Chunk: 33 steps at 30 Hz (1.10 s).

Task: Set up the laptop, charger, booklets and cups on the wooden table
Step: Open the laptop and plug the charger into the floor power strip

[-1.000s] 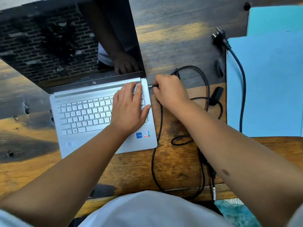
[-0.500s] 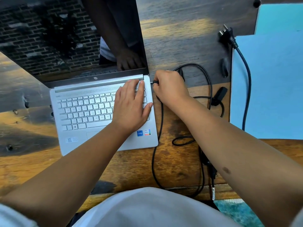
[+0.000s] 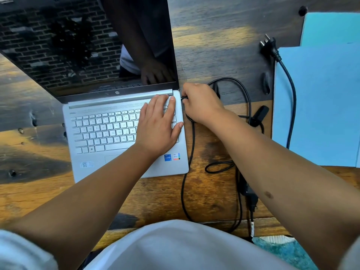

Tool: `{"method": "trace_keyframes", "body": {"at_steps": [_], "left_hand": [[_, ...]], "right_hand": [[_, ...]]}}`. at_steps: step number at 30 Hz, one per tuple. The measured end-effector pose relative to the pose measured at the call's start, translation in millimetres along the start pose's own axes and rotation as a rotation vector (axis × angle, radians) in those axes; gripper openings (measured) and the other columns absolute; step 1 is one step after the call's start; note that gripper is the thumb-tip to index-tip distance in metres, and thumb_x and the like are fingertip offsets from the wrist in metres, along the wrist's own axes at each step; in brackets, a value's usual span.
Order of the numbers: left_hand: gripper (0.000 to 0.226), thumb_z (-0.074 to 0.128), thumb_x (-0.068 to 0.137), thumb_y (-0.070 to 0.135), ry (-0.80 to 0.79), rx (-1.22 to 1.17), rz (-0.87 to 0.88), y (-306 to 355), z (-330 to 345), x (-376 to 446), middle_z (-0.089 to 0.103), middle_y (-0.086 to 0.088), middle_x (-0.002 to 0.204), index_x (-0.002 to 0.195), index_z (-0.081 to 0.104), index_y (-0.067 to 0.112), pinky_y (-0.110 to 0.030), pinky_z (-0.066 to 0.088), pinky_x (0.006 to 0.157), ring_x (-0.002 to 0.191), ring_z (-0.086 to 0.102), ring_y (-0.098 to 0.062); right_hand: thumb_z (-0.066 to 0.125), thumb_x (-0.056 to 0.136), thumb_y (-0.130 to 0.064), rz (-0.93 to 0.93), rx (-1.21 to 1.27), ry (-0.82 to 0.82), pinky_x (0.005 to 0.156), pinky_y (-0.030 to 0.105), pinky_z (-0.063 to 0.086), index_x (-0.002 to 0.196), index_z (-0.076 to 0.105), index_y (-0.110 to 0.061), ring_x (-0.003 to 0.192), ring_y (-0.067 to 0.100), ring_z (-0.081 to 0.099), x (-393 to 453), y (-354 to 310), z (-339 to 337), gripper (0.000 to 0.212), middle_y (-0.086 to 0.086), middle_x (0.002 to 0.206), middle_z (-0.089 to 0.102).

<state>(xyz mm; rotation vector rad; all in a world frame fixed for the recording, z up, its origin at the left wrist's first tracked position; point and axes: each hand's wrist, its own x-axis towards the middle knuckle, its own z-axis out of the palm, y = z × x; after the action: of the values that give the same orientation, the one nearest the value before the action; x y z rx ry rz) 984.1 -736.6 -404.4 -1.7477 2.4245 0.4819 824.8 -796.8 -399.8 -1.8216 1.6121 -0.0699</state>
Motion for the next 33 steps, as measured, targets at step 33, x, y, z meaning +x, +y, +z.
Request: {"method": "trace_keyframes", "body": {"at_steps": [33], "left_hand": [[0.085, 0.004, 0.086, 0.073, -0.08, 0.082, -0.112, -5, -48, -140, -0.012, -0.01, 0.164, 0.155, -0.006, 0.024, -0.054, 0.007, 0.118, 0.15, -0.013, -0.03]], "right_hand": [[0.049, 0.085, -0.064, 0.111, -0.243, -0.037, 0.119, 0.05, 0.009, 0.155, 0.01, -0.025, 0.152, 0.022, -0.004, -180, -38, 5, 0.089, 0.003, 0.167, -0.004]]}}
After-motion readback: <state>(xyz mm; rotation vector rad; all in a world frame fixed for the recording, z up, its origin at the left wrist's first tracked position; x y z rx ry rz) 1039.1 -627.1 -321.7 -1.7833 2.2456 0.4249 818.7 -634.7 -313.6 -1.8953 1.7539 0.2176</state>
